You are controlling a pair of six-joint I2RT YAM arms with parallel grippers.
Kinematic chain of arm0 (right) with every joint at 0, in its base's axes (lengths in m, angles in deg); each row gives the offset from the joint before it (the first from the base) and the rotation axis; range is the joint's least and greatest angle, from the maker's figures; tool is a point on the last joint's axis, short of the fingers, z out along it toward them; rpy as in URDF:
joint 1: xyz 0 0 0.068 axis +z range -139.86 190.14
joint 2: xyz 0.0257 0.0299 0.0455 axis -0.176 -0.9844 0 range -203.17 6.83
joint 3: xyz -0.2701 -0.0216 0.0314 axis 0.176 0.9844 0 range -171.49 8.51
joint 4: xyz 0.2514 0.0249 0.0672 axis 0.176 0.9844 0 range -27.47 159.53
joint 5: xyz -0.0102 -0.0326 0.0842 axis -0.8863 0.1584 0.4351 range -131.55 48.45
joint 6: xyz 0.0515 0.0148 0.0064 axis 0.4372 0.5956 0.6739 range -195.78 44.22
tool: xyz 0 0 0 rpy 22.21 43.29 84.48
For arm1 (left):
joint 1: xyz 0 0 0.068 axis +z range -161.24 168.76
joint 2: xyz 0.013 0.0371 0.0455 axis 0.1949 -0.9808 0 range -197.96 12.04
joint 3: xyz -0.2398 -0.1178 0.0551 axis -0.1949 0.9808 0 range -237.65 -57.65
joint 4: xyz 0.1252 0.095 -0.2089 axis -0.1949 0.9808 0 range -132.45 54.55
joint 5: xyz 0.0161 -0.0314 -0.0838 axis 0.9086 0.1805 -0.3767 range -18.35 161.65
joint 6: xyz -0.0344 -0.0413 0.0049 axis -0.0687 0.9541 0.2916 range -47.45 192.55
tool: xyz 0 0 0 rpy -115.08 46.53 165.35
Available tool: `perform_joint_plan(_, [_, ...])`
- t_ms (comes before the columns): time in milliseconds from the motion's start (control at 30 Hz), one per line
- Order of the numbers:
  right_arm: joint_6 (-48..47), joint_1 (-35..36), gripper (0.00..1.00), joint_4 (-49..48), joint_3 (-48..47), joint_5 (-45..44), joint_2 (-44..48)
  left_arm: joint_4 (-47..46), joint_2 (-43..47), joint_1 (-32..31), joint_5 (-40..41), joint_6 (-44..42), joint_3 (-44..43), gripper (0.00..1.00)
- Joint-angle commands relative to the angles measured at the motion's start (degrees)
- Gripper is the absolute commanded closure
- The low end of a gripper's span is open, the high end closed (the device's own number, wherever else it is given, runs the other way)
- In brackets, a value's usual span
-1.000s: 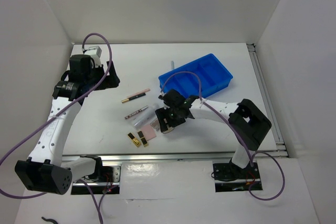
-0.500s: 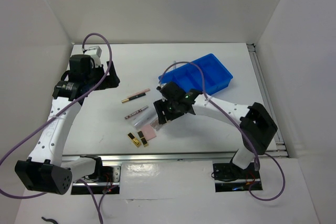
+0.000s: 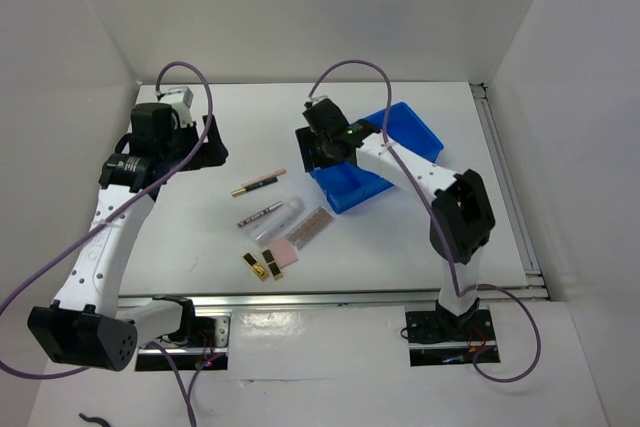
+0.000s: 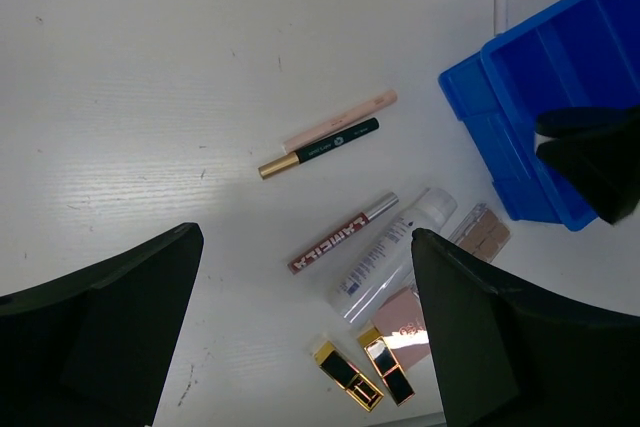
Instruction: Organize the makeup
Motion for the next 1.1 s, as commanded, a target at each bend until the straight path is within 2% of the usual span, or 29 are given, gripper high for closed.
perform_joint_plan(0, [-1.3, -3.6, 0.45, 0.7, -4.7, -1.3, -3.9, -1.2, 0.8, 0.0, -0.2, -0.9, -2.3, 0.00])
perform_joint_plan(100, [-1.3, -5.2, 0.45, 0.2, -8.3, -0.1, -8.5, -1.2, 0.3, 0.0, -0.2, -0.9, -2.8, 0.00])
perform_joint_plan(367, [-1.3, -7.7, 0.44, 0.1, -14.1, 2.2, -13.9, -1.2, -1.5, 0.0, -1.3, -0.9, -3.4, 0.00])
perform_joint_plan(400, [-1.3, -8.2, 0.42, 0.1, -14.1, 2.2, -14.8, -1.2, -1.5, 0.0, -1.3, -0.9, -3.4, 0.00])
perform_joint_plan(467, [-1.3, -8.2, 0.28, 0.1, -14.8, 2.2, -15.3, -1.7, -2.0, 0.0, -1.8, -0.9, -3.4, 0.00])
perform_joint_plan(500, [-1.3, -8.2, 0.16, 0.1, -15.4, 2.8, -15.3, -1.7, -2.6, 0.0, -1.8, -0.9, -3.4, 0.00])
perform_joint_plan(533, [-1.3, -8.2, 0.16, 0.1, -16.0, 3.3, -15.3, -1.7, -2.6, 0.0, -1.8, -0.9, -3.4, 0.00])
perform_joint_plan(567, [-1.3, -8.2, 0.09, 0.8, -17.1, 3.3, -15.8, -1.7, -2.6, 0.0, -2.3, -0.9, -3.9, 0.00])
perform_joint_plan(667, [-1.3, -8.2, 0.05, 2.2, -18.9, 3.3, -15.8, -1.7, -3.2, 0.0, -2.4, -0.9, -3.9, 0.00])
perform_joint_plan(800, [-1.3, -8.2, 0.05, 2.2, -18.9, 1.3, -12.7, -1.7, -3.2, 0.0, -2.9, -0.9, -3.9, 0.00])
perform_joint_plan(900, [-1.3, -8.2, 0.16, 2.2, -16.9, 0.8, -9.5, -2.3, -3.7, 0.0, -3.6, -0.9, -3.3, 0.00])
perform_joint_plan(1033, [-0.8, -8.8, 0.50, 1.1, -13.4, 4.3, -5.6, -3.0, -4.2, -0.5, -4.6, 0.3, -2.1, 0.00])
perform_joint_plan(1067, [-0.8, -8.2, 0.61, 0.6, -12.6, 5.3, -4.8, -3.0, -4.2, -0.5, -4.6, 0.3, -2.1, 0.00])
